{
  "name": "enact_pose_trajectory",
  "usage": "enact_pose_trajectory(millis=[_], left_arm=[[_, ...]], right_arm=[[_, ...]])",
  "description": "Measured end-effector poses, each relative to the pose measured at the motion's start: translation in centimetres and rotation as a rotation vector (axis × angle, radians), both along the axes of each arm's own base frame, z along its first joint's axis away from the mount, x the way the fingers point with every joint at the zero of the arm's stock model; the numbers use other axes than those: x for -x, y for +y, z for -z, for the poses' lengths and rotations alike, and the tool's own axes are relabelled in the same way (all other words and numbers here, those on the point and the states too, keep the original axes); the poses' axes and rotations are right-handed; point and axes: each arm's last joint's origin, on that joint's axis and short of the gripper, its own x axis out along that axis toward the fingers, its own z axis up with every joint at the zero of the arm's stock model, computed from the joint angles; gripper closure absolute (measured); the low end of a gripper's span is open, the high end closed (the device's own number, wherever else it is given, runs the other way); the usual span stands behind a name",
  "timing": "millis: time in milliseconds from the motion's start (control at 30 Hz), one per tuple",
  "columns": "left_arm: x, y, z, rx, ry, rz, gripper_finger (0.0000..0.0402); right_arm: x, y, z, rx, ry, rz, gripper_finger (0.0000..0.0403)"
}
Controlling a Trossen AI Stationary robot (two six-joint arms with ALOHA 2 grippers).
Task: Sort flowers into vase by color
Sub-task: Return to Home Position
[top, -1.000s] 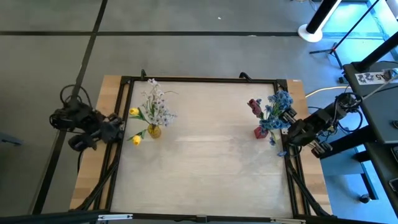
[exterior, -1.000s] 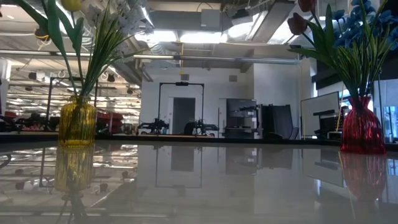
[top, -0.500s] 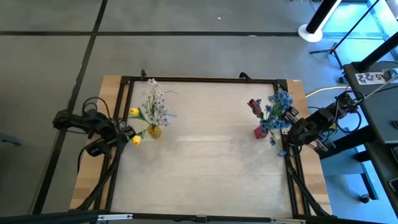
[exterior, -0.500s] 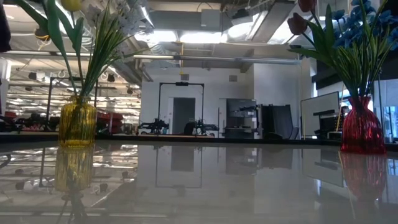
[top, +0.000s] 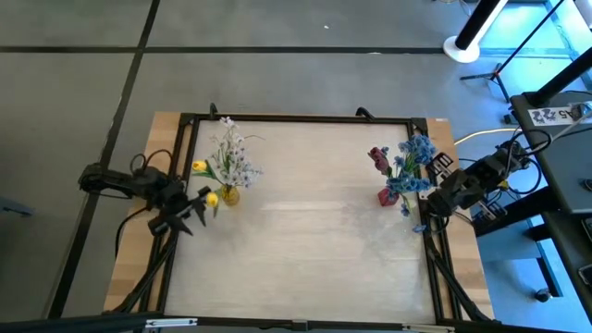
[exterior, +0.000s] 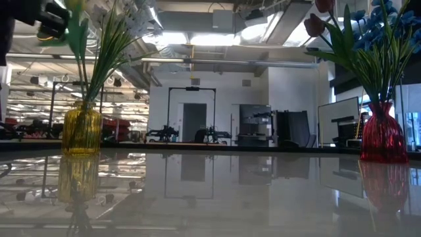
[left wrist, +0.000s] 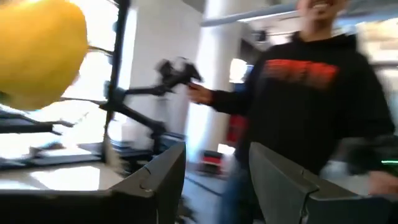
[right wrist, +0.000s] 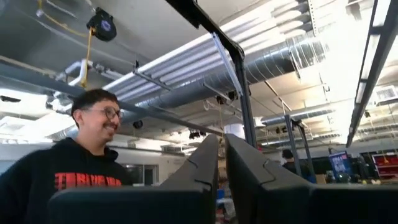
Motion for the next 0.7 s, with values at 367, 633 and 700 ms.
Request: enact_pose_trajectory(millis=[367,633,700], left_arm=[[-0.7,0.4,1.2,-0.058,0.08,-0.23,0.0228],[-0.6,0.4,1.2,-0.028,0.106,-0.197,0.0228],[-0.6,0.4,1.2,-0.026,0.11,-0.186,0.0228]], right_arm=[[-0.8,0.5,2.6,0.066,0.055,0.022,0.037],[0.0,-0.1,4.4,-0.033,0.014,-0.009,0.037],[0.1,-0.2,4.5,-0.052,0.034,-0.021,0.037]])
